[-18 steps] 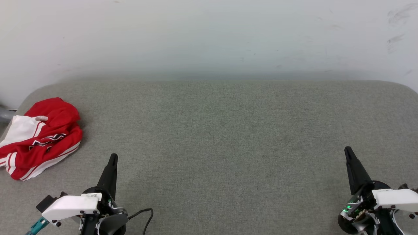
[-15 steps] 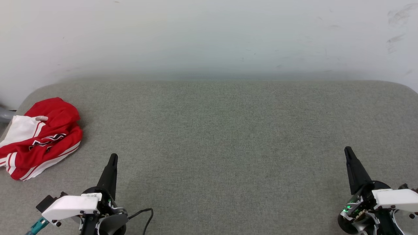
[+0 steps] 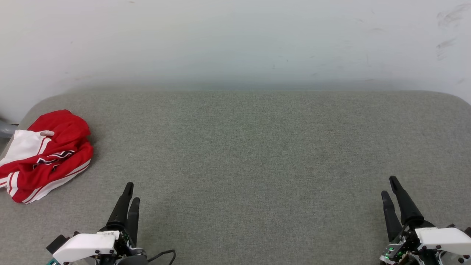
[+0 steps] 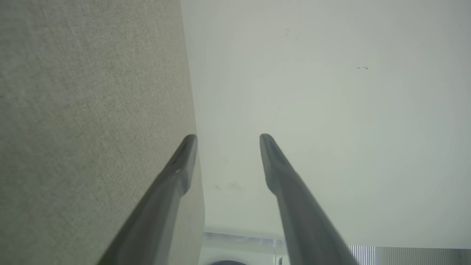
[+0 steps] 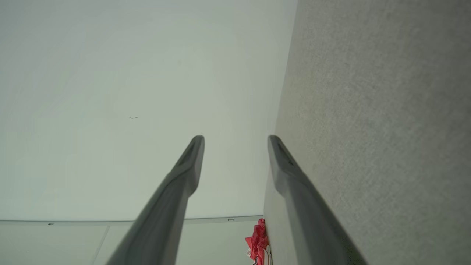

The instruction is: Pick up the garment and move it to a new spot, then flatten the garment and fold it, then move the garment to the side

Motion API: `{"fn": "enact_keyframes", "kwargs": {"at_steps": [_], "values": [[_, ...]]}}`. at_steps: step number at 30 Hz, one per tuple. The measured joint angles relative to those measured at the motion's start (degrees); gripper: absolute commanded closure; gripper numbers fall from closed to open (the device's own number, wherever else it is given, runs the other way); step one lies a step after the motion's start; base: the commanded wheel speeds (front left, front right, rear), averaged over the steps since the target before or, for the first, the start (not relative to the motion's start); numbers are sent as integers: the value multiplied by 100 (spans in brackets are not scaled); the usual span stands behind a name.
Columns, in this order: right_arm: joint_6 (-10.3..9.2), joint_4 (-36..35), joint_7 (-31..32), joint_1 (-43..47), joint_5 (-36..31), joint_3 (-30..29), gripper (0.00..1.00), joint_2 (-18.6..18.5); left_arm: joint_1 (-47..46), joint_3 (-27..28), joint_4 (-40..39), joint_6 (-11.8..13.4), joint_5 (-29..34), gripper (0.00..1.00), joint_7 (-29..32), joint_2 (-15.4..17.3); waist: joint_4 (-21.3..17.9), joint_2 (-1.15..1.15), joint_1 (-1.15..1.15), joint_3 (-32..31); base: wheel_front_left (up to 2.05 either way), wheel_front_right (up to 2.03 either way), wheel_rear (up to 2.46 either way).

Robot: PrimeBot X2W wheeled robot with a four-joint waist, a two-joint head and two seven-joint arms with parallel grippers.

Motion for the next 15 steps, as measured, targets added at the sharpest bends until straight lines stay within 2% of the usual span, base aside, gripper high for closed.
{"fn": "enact_keyframes", "kwargs": {"at_steps": [5,10,15], "values": [[-1,18,-132,58,-94,36,0,2,49,0,-46,0,54,0,-134,-5,-1,0,0,5,0,0,0],[-1,-116,-326,59,-732,0,0,3,49,135,-134,1,603,0,-322,-4,-1,0,0,18,0,0,0],[-1,-307,-453,59,-1373,-41,0,5,47,147,-326,122,1216,0,-458,-5,3,0,0,33,0,0,0]]}}
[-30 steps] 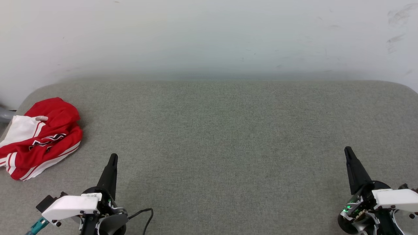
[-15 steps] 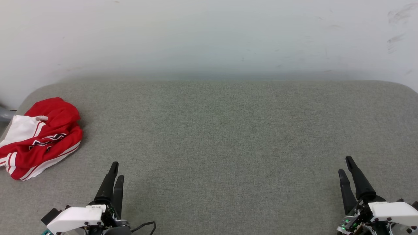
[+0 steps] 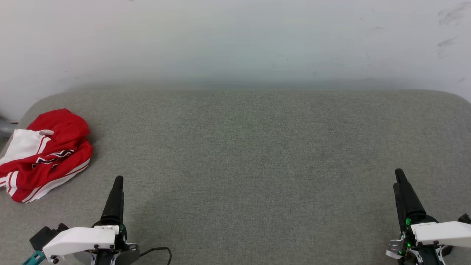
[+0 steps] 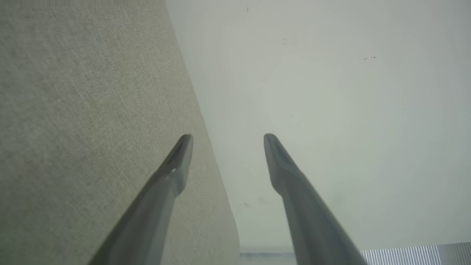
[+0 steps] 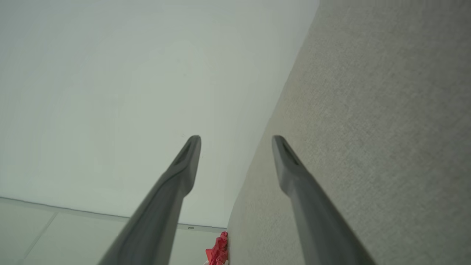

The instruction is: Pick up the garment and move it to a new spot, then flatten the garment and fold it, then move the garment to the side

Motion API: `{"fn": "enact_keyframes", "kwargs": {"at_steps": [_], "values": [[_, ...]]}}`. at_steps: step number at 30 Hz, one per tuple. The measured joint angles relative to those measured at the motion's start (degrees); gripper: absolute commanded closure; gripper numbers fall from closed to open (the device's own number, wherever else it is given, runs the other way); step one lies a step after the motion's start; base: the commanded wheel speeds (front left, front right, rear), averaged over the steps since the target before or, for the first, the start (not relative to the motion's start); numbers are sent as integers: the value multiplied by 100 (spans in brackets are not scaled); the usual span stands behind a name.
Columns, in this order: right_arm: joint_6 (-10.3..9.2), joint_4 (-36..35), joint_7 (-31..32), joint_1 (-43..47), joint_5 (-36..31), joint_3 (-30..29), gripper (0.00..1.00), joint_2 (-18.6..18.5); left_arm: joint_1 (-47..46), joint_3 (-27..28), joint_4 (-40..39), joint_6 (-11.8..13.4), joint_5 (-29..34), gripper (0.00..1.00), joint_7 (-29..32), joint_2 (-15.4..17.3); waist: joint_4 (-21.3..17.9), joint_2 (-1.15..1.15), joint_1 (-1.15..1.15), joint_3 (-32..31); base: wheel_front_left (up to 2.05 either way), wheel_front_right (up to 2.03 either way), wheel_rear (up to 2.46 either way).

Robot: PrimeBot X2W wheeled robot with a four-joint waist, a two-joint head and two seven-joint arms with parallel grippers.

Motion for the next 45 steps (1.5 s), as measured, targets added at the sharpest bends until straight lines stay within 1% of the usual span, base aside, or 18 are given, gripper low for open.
{"fn": "enact_keyframes", "kwargs": {"at_steps": [12,19,27,45], "values": [[0,-568,-292,30,-1658,80,0,0,0,-234,-523,502,1604,0,-269,3,7,0,1,42,0,0,0],[0,-702,-428,75,-2571,196,0,1,2,-404,-649,732,2414,0,-420,3,9,0,1,65,0,0,0],[0,-694,-592,116,-3301,216,0,1,46,-555,-709,888,3252,0,-575,5,10,0,0,70,0,0,0],[0,-870,-906,202,-4651,234,0,1,141,-750,-890,1151,4635,0,-884,20,17,0,0,71,0,0,0]]}}
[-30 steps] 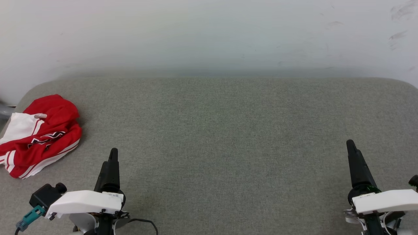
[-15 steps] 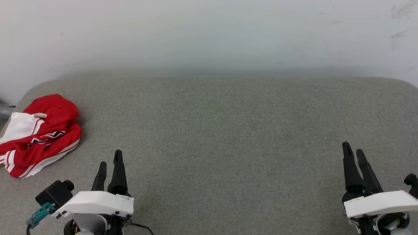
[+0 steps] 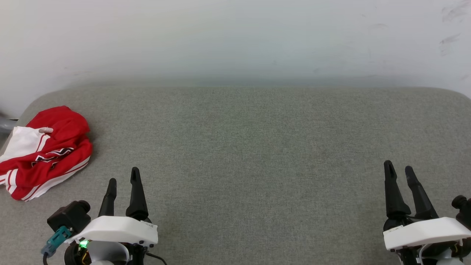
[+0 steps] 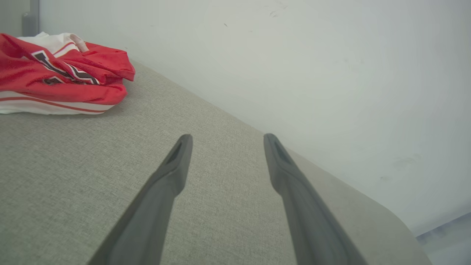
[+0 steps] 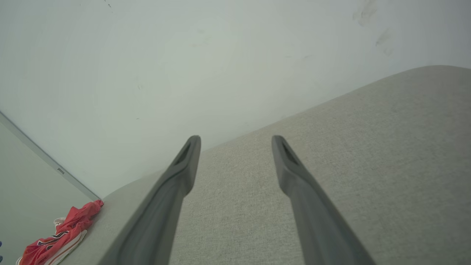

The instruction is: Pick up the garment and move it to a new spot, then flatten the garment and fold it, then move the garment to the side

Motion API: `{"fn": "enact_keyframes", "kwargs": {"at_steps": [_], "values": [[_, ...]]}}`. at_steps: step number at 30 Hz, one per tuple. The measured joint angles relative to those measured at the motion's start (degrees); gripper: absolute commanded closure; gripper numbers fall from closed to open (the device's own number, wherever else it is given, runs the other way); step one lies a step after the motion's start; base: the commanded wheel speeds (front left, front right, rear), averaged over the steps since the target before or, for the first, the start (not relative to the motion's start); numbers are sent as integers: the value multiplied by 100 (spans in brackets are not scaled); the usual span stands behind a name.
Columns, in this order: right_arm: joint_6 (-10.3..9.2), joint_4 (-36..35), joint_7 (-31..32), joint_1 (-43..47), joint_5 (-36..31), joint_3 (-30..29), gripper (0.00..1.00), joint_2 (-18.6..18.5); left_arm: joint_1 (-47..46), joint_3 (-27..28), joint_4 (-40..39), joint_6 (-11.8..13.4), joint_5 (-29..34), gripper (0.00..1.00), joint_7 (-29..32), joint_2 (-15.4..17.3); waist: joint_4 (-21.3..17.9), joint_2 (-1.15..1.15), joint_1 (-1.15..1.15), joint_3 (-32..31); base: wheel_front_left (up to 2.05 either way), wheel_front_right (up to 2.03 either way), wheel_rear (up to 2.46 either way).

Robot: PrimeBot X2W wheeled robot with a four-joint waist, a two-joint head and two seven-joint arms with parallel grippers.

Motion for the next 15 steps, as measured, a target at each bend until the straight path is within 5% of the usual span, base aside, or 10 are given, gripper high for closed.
{"fn": "enact_keyframes", "kwargs": {"at_steps": [15], "values": [[1,-160,-209,66,-965,56,0,0,63,-160,-132,154,944,0,-226,23,6,0,0,-10,0,0,0]]}}
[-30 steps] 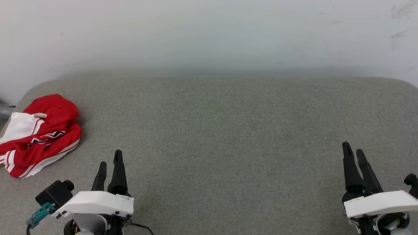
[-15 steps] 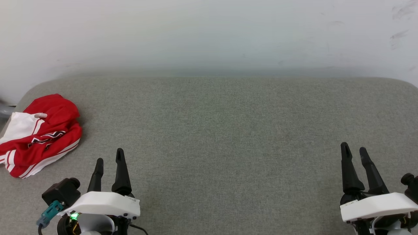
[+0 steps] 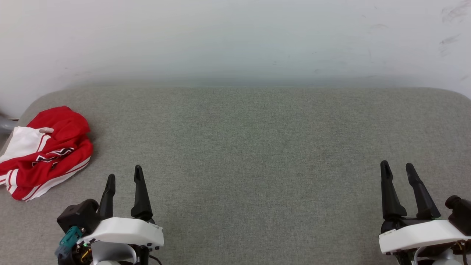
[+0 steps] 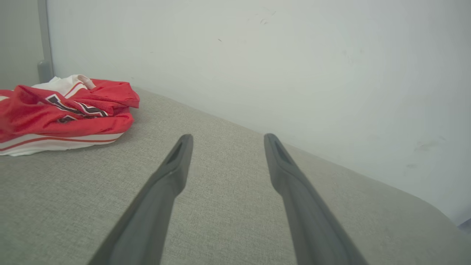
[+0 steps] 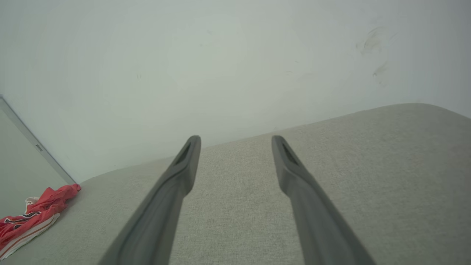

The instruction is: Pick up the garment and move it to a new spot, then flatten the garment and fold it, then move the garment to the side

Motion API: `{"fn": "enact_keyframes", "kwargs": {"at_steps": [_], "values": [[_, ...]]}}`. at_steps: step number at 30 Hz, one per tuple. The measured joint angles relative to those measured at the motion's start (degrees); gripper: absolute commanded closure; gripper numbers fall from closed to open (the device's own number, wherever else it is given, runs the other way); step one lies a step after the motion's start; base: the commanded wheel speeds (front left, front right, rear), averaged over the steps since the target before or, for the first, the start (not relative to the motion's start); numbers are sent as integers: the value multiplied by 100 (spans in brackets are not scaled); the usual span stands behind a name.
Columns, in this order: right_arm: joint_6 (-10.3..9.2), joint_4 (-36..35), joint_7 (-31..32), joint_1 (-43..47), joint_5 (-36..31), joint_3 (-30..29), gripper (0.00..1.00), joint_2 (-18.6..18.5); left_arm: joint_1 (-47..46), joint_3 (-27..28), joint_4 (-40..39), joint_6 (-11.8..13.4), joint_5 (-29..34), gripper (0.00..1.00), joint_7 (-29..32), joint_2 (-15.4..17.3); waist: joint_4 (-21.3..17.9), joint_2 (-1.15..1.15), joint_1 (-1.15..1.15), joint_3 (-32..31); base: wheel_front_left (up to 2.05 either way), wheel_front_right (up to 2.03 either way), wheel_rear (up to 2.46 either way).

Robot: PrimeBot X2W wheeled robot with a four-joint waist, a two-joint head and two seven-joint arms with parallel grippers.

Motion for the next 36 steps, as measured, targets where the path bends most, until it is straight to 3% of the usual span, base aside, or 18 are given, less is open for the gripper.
{"fn": "enact_keyframes", "kwargs": {"at_steps": [36], "values": [[0,-249,-453,133,-1566,76,0,0,114,-104,-84,67,1646,0,-437,-9,-2,0,0,15,0,0,0]]}}
